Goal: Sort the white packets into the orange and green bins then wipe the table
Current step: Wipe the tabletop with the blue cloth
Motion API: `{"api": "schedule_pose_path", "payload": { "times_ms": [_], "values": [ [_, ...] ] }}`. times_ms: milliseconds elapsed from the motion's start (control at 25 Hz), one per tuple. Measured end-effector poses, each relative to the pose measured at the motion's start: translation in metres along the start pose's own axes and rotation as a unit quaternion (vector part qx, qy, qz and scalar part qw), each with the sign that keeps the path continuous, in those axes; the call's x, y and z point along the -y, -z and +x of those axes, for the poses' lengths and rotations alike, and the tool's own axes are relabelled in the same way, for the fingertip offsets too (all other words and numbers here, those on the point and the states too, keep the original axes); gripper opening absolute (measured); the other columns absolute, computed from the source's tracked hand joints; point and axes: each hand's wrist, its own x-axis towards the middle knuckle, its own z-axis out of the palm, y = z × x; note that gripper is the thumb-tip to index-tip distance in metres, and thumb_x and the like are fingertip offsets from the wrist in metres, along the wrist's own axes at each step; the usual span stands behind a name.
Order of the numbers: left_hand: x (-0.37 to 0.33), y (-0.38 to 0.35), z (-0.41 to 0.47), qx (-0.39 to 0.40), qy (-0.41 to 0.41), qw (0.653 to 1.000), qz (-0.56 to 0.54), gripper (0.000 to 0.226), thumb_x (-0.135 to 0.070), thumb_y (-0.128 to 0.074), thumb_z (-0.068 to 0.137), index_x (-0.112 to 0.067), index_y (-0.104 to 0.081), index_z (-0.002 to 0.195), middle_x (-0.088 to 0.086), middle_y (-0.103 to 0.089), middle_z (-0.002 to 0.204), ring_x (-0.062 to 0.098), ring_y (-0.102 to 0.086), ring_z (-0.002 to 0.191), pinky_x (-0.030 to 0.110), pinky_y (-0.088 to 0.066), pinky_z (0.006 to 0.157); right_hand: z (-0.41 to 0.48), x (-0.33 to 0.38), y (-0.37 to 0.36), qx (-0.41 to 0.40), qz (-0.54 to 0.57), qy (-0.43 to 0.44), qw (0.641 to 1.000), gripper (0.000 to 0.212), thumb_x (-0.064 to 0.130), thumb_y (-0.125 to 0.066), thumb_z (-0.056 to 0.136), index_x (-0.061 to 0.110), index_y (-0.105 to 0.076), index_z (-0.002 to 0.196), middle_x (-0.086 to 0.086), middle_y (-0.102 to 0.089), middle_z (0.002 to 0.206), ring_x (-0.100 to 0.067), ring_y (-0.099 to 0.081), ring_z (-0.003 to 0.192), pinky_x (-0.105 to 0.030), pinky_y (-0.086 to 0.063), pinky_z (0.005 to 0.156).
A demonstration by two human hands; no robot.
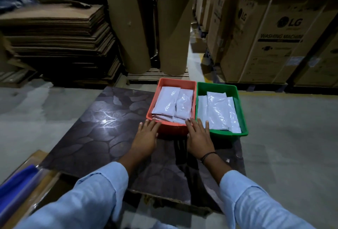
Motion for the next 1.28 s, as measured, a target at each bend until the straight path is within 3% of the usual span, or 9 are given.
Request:
{"api": "schedule_pose_path", "payload": {
  "times_ms": [160, 280, 480, 680, 840, 1000, 1160, 1280],
  "values": [
    [0.031, 0.003, -0.047, -0.030, 0.061, 0.998, 0.002, 0.056, -0.017, -0.050, 0.098, -0.017, -0.039, 0.153, 0.011, -0.034, 0.161, 0.039, -0.031, 0.147, 0.055, -0.018, 0.123, -0.001, 0.062, -0.015, -0.005, 0.051, 0.090, 0.995, 0.063, 0.025, -0.045, 0.081, 0.011, -0.050, 0.142, -0.013, -0.049, 0.146, -0.038, -0.041, 0.138, -0.062, -0.022, 0.117],
    [0.067, 0.006, -0.089, -0.030, 0.101, 0.994, 0.011, 0.055, -0.020, -0.050, 0.097, -0.018, -0.040, 0.152, 0.011, -0.036, 0.160, 0.040, -0.033, 0.146, 0.055, -0.021, 0.121, -0.006, 0.119, -0.030, 0.024, 0.066, 0.143, 0.987, 0.063, 0.027, -0.041, 0.082, 0.013, -0.049, 0.143, -0.010, -0.048, 0.149, -0.035, -0.039, 0.141, -0.061, -0.023, 0.117],
    [0.152, 0.024, -0.160, -0.003, 0.142, 0.990, 0.024, 0.060, -0.033, -0.029, 0.095, -0.018, -0.037, 0.153, 0.011, -0.034, 0.161, 0.039, -0.031, 0.146, 0.054, -0.020, 0.122, -0.006, 0.229, -0.058, 0.058, 0.090, 0.181, 0.978, 0.061, 0.027, -0.036, 0.083, 0.012, -0.053, 0.140, -0.009, -0.052, 0.145, -0.033, -0.045, 0.138, -0.060, -0.028, 0.115],
    [0.271, 0.058, -0.252, 0.017, 0.202, 0.979, 0.012, 0.064, -0.034, -0.031, 0.094, -0.020, -0.030, 0.157, 0.007, -0.025, 0.165, 0.035, -0.021, 0.151, 0.051, -0.013, 0.125, -0.015, 0.376, -0.101, 0.114, 0.112, 0.181, 0.970, 0.067, 0.035, -0.036, 0.083, 0.012, -0.049, 0.144, -0.009, -0.050, 0.148, -0.034, -0.042, 0.139, -0.056, -0.023, 0.119],
    [0.369, 0.074, -0.321, 0.044, 0.257, 0.965, 0.023, 0.073, -0.043, -0.008, 0.091, -0.018, -0.022, 0.159, 0.010, -0.017, 0.167, 0.036, -0.013, 0.154, 0.051, -0.005, 0.125, -0.019, 0.488, -0.131, 0.179, 0.099, 0.224, 0.953, 0.063, 0.029, -0.046, 0.090, 0.019, -0.035, 0.152, -0.004, -0.037, 0.156, -0.029, -0.028, 0.146, -0.052, -0.011, 0.123],
    [0.437, 0.083, -0.372, 0.051, 0.313, 0.948, 0.000, 0.062, -0.036, -0.038, 0.101, -0.021, -0.021, 0.159, 0.009, -0.016, 0.167, 0.036, -0.017, 0.152, 0.049, -0.012, 0.125, -0.014, 0.570, -0.145, 0.219, 0.100, 0.229, 0.943, 0.063, 0.026, -0.048, 0.091, 0.020, -0.033, 0.152, -0.006, -0.036, 0.156, -0.028, -0.028, 0.146, -0.048, -0.009, 0.123],
    [0.473, 0.098, -0.393, 0.065, 0.340, 0.938, -0.015, 0.062, -0.035, -0.039, 0.101, -0.021, -0.019, 0.158, 0.008, -0.018, 0.166, 0.035, -0.018, 0.152, 0.048, -0.010, 0.124, 0.002, 0.627, -0.166, 0.260, 0.058, 0.264, 0.927, 0.070, 0.035, -0.060, 0.085, 0.020, -0.036, 0.149, -0.008, -0.039, 0.153, -0.031, -0.034, 0.140, -0.046, -0.018, 0.119],
    [0.489, 0.101, -0.400, 0.058, 0.354, 0.933, -0.030, 0.062, -0.034, -0.040, 0.101, -0.022, -0.019, 0.158, 0.007, -0.018, 0.167, 0.035, -0.016, 0.153, 0.047, -0.009, 0.124, 0.014, 0.661, -0.189, 0.270, 0.038, 0.284, 0.919, 0.066, 0.039, -0.059, 0.086, 0.020, -0.039, 0.146, -0.010, -0.043, 0.149, -0.032, -0.037, 0.137, -0.047, -0.025, 0.115]
  ]
}}
